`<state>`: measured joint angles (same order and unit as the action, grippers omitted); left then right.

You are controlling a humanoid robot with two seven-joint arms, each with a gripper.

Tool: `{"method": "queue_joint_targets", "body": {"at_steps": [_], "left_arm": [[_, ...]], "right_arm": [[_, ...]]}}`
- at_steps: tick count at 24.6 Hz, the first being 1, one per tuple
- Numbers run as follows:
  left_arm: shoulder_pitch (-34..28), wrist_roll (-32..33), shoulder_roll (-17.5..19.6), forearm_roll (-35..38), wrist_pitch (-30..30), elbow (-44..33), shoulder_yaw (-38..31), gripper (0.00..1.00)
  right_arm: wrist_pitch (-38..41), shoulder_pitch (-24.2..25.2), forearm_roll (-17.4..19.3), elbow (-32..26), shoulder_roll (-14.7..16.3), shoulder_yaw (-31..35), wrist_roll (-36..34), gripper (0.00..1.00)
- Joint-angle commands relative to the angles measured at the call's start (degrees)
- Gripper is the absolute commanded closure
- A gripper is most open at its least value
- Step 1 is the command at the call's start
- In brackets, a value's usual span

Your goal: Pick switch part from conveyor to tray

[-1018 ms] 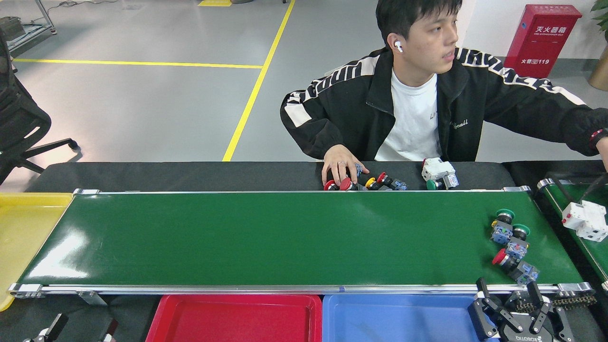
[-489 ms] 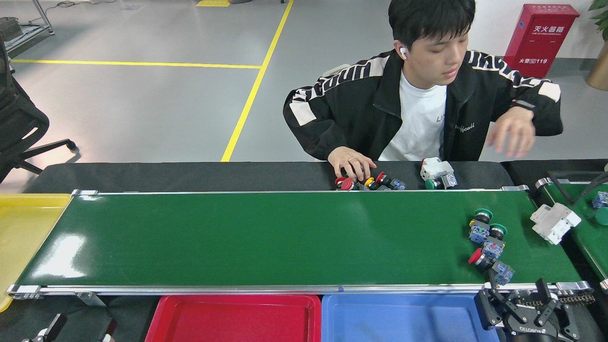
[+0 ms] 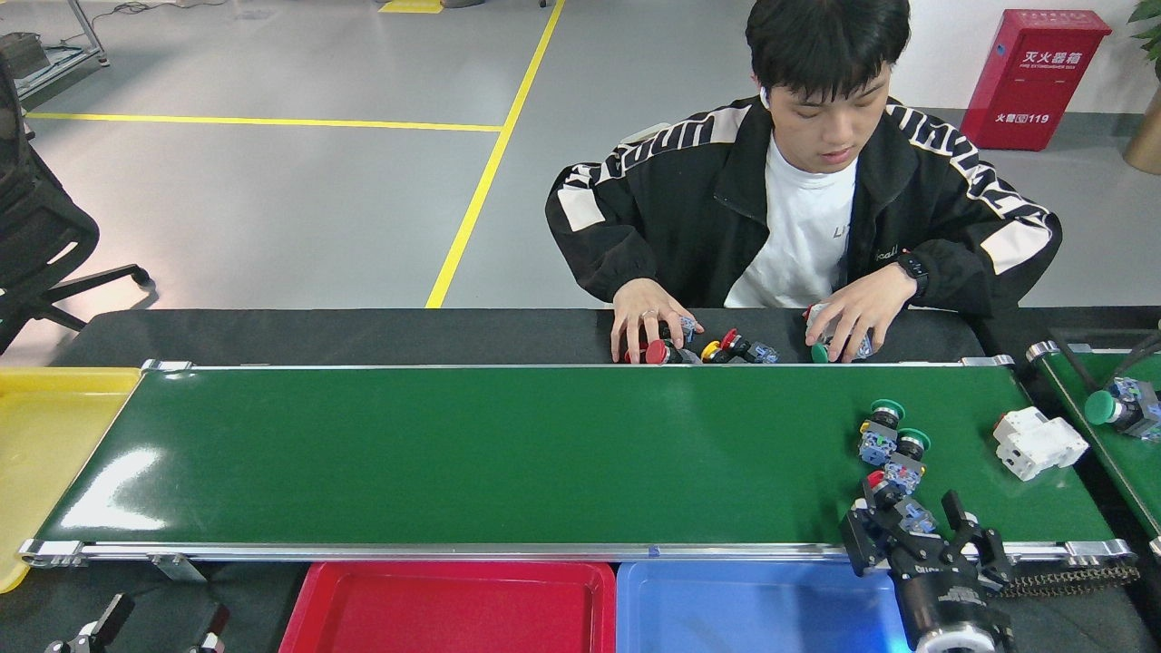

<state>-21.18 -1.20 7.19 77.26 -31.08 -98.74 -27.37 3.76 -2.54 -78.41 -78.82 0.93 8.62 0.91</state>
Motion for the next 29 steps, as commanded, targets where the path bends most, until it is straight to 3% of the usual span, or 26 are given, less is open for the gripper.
{"method": "queue_joint_targets", "body": {"at_steps": [1,3,4,8,9,14,19,22,25,28,29], "left_arm": [[0.3,-0.1,0.2,-0.2,0.1,-0.8,-0.1,0.0],[0.3,-0.1,0.1,-0.1,0.1,-0.8,-0.1,0.0],[0.4,-0.1,0.1,-0.1,0.1,-0.8,-0.1,0.0],[0.4,-0.1,0.2,-0.1,0.1,-0.8,-0.1,0.0],[0.4,-0.1,0.2,-0.1,0.1,-0.7,-0.1,0.0],[0.0,-0.2,0.1,-0.1,0.1,-0.8,-0.4,0.0],[-0.2,-0.2,0.1,-0.1,0.1,-0.8,-0.5,0.0],[-0.2,-0.2,0.1,-0.1,0.1,-0.8,-0.4,0.0],[-0.1,-0.2,0.1,-0.1,0.1,-0.8,-0.4,0.0],[0.2,-0.1,0.4,-0.1,0.1,-0.8,-0.1,0.0],[0.4,-0.1,0.5,-0.1,0.1,-0.8,-0.1,0.0]], "right_arm": [[-0.5,-3.1,0.5,3.0,2.4,-1.3,0.2,0.31],[-0.5,-5.5,0.8,6.7,3.1,-2.6,0.3,0.33],[-0.3,-6.6,0.8,7.9,3.2,-2.7,0.2,0.39],[4.5,-8.0,1.2,9.1,5.0,-2.7,-0.1,0.82],[5.5,-8.1,1.7,9.0,5.0,-2.7,-0.2,0.85],[8.5,-7.0,5.1,4.6,6.7,-2.7,-0.2,0.87],[13.4,2.4,9.9,-11.4,7.5,-2.5,0.4,0.87],[18.5,8.2,10.8,-21.2,6.5,-3.9,1.6,0.87],[22.0,8.4,10.3,-22.1,2.3,-12.7,4.0,0.84],[21.9,6.7,7.5,-21.6,1.7,-21.7,5.0,0.76],[21.9,6.0,6.3,-20.4,1.3,-24.8,5.0,0.68]]}}
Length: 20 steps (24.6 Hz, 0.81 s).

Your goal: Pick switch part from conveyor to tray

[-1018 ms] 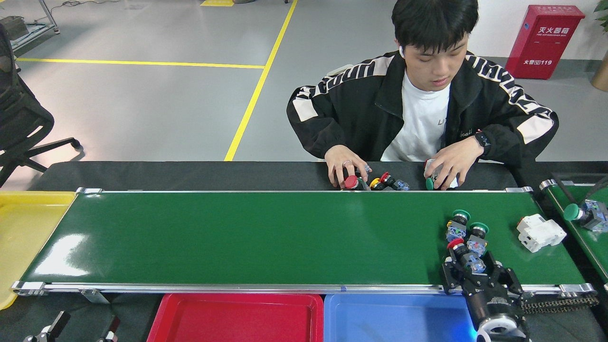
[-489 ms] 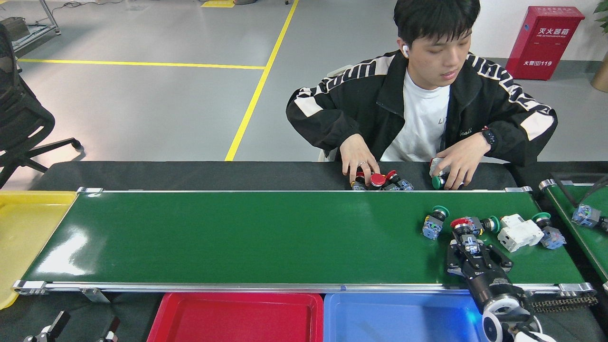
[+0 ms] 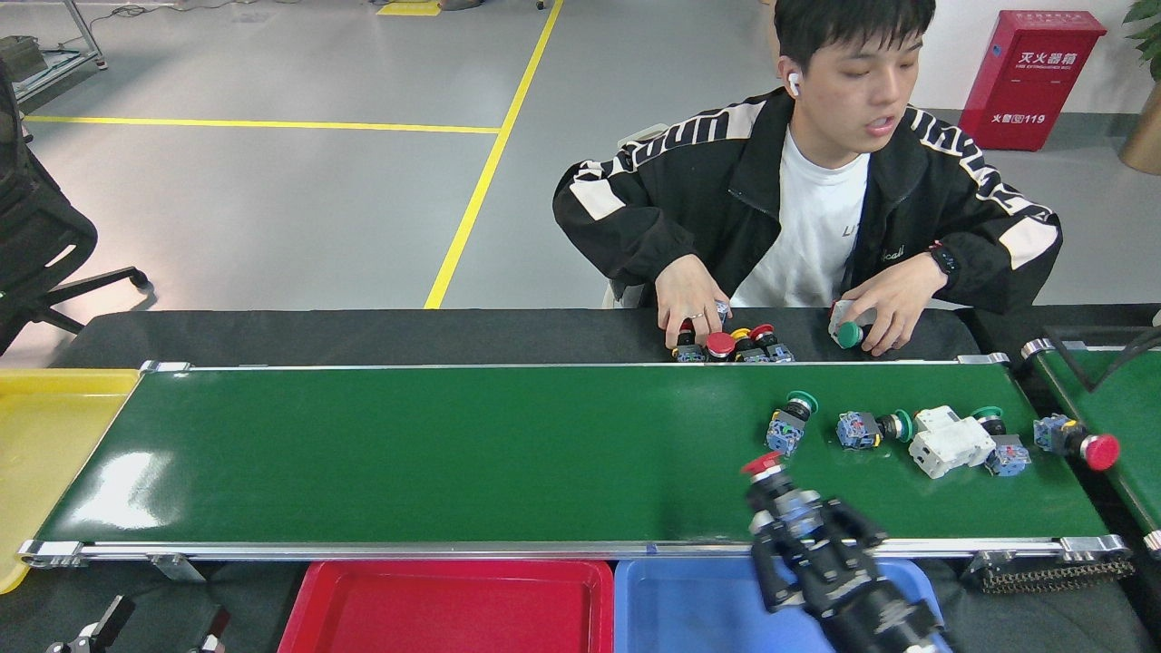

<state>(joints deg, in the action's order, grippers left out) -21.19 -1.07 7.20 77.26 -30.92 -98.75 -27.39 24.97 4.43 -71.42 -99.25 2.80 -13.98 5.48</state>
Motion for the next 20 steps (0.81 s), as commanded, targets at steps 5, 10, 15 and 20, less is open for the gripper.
{"method": "queue_joint_targets", "body": {"at_steps": [5,10,15,20], "left_arm": [[0.5,0.0,0.2,0.0,-0.1,-1.0,0.7,0.0],[0.7,0.0,0.4,0.0,-0.1,-1.0,1.1,0.0],[0.4,-0.1,0.2,0.0,-0.1,-1.0,0.9,0.0],[0.3,-0.8,0.2,-0.4,-0.3,-0.9,0.6,0.0]], "right_arm": [[-2.0,-2.9,-4.4,5.6,-5.3,-10.4,1.7,0.03],[-3.9,-5.4,-4.4,7.3,-5.9,-10.3,1.7,0.03],[-17.1,-8.0,-4.2,4.1,-5.4,-4.9,1.6,0.04],[-27.3,-7.6,-4.2,3.3,-4.6,9.5,0.4,0.04]]}}
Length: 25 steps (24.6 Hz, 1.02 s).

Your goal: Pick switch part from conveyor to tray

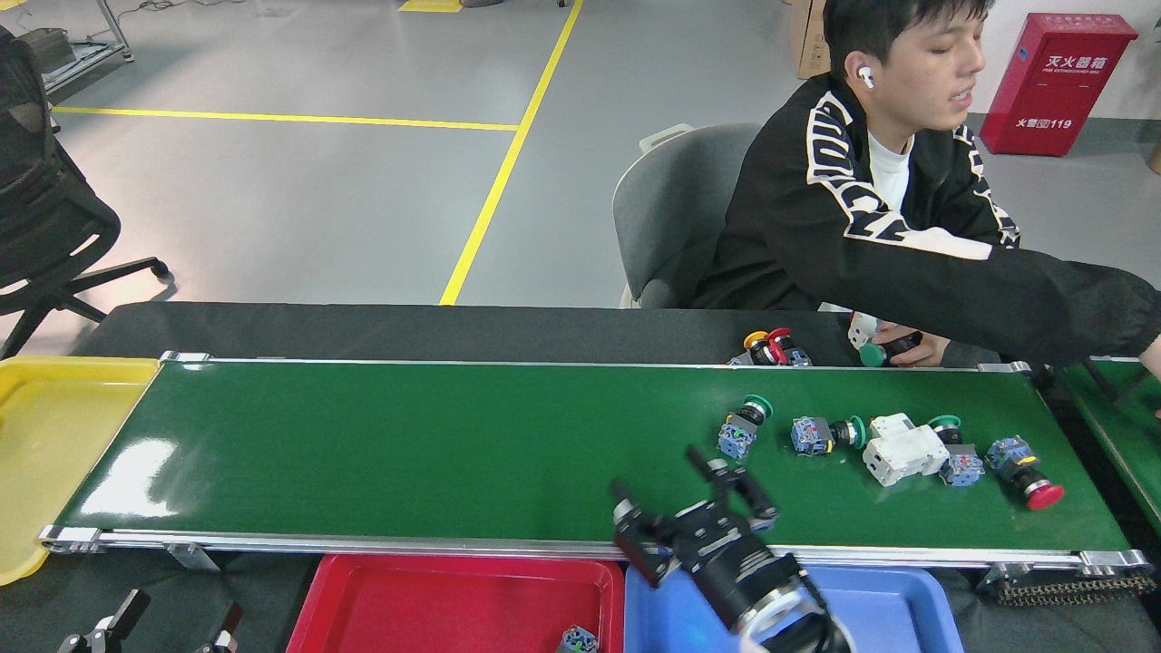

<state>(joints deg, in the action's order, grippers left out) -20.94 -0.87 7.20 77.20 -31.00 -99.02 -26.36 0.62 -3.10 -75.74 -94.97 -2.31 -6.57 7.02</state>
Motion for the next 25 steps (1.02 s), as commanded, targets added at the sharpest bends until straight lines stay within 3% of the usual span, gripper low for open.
{"method": "queue_joint_targets", "body": {"at_steps": [1,7,11,14,17,20,25], "left_arm": [[0.0,-1.0,0.1,-0.5,-0.3,-0.6,-0.7,0.0],[-0.2,-1.1,0.3,-0.5,-0.5,-0.2,-1.8,0.0],[-0.3,-1.1,0.4,-0.4,-0.5,-0.2,-1.6,0.0],[-0.2,-0.5,0.3,0.0,-0.1,-0.5,-1.3,0.0],[-0.2,-0.3,-0.1,0.0,0.2,-0.4,-1.8,0.0],[-0.1,-0.4,-0.2,-0.1,0.3,-0.5,-1.8,0.0],[0.1,-0.4,-0.1,0.0,0.3,-0.3,-1.3,0.0]], "right_arm": [[-3.0,1.2,0.2,-1.4,0.5,4.3,-1.6,0.04],[-1.3,14.6,0.2,-6.5,2.0,7.2,-7.7,0.04],[-0.1,15.5,0.2,-6.4,1.6,6.7,-7.4,0.04],[-0.9,11.6,-0.3,-4.6,0.0,2.9,-5.5,0.04],[-3.6,6.5,-1.4,0.8,-1.5,-0.5,-3.6,0.04],[-9.0,-0.1,-2.1,8.7,-1.8,-4.6,-3.5,0.04],[-12.3,-10.8,-1.7,22.1,-2.7,-5.7,-3.8,0.04]]}}
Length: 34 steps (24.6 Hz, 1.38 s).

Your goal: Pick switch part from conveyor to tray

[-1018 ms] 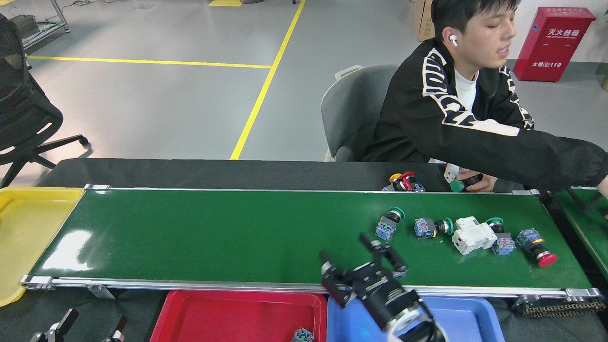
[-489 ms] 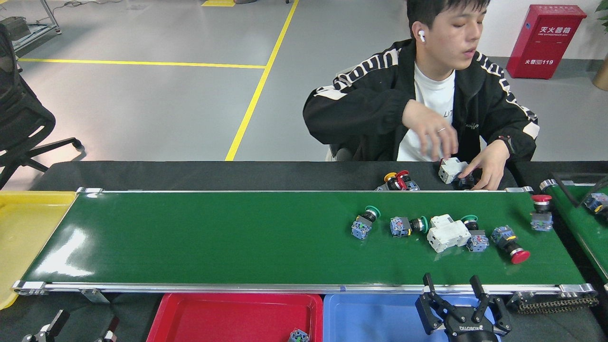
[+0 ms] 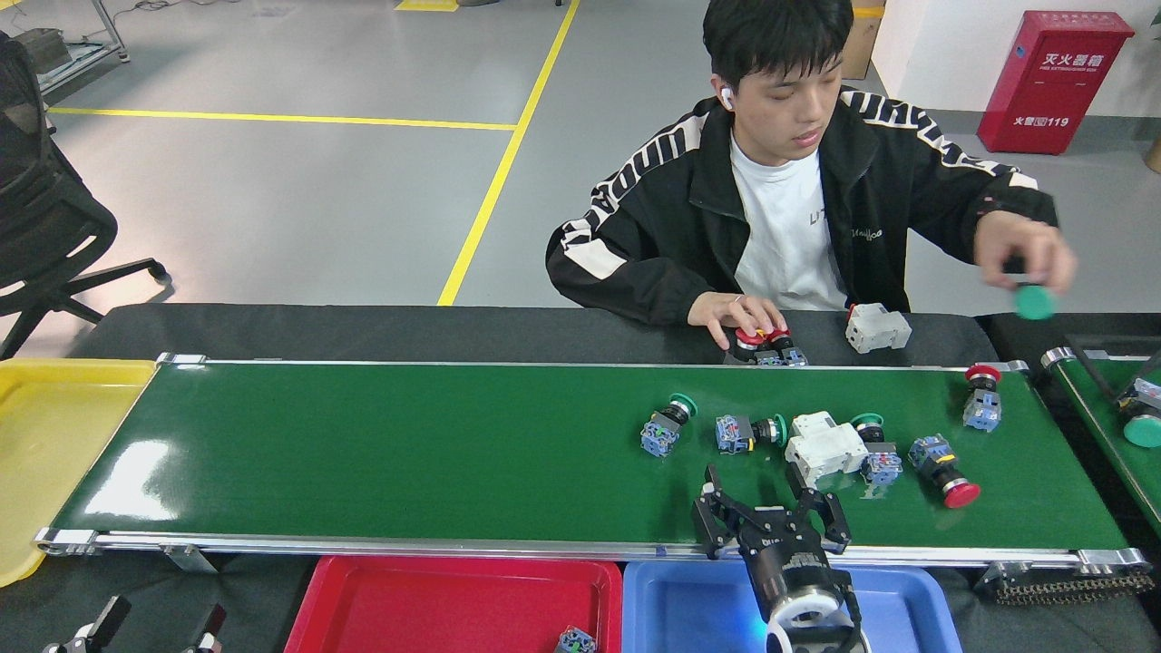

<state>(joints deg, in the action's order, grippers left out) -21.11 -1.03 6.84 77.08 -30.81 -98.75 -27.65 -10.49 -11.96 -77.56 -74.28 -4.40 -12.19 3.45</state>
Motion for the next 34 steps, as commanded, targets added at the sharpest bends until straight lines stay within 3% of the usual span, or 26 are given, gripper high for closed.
{"method": "queue_joint_targets", "body": {"at_steps": [1,6,9,11,12,14,19,20,22,24,26,30,33,34], "left_arm": [[0.4,-0.2,0.2,0.1,0.0,-0.6,0.1,0.0],[0.6,0.0,0.3,0.4,0.0,-0.6,1.1,0.0],[0.6,0.0,0.3,0.4,0.0,-0.5,1.3,0.0],[0.7,-0.1,0.6,0.6,0.0,-0.3,2.3,0.0],[0.7,-0.1,0.7,0.6,0.0,-0.3,2.6,0.0],[0.7,-0.1,1.0,0.6,-0.3,-0.3,2.8,0.0],[2.3,-0.1,1.2,0.7,-0.5,-0.4,5.1,0.0],[3.3,-0.1,1.5,0.9,-0.5,-0.3,5.9,0.0],[4.8,-0.1,2.5,2.3,-0.5,-0.2,7.6,0.0],[8.3,-0.1,2.8,4.7,-0.5,0.2,11.5,0.0],[11.8,0.0,2.8,7.2,-0.3,1.5,15.8,0.0],[19.3,3.0,1.0,11.2,0.2,7.2,22.4,0.0],[24.4,5.5,-1.7,11.6,1.3,12.6,25.4,0.0],[26.5,5.7,-2.4,11.8,3.0,14.9,26.8,0.0]], "right_arm": [[-1.3,-4.0,0.0,4.4,-1.2,-0.2,-0.3,0.04],[-1.4,-14.5,0.3,17.9,-3.6,-0.2,-1.0,0.04],[-1.3,-17.9,0.3,22.3,-4.4,-0.2,-1.7,0.07],[-0.4,-18.6,0.2,24.0,-3.9,-0.9,-2.0,0.21],[0.4,-18.6,0.2,24.6,-3.2,-2.8,-1.9,0.4],[3.0,-18.6,0.6,24.9,-1.2,-4.9,-1.9,0.66],[5.9,-18.3,1.2,24.1,-0.4,-5.4,-2.2,0.72],[7.2,-18.3,1.2,23.8,-0.3,-5.4,-2.6,0.85],[9.4,-18.4,1.4,23.7,-0.3,-5.3,-2.6,0.91],[10.7,-17.7,2.1,20.5,-0.2,-5.2,-2.5,0.91],[13.7,-14.8,3.9,12.5,1.0,-5.2,-2.0,0.91],[26.7,-2.5,5.1,-9.1,4.2,-5.5,0.6,0.91],[36.6,5.6,4.4,-16.5,4.2,-6.7,1.1,0.88],[39.1,7.9,4.3,-18.4,4.2,-8.6,1.6,0.8]]}}
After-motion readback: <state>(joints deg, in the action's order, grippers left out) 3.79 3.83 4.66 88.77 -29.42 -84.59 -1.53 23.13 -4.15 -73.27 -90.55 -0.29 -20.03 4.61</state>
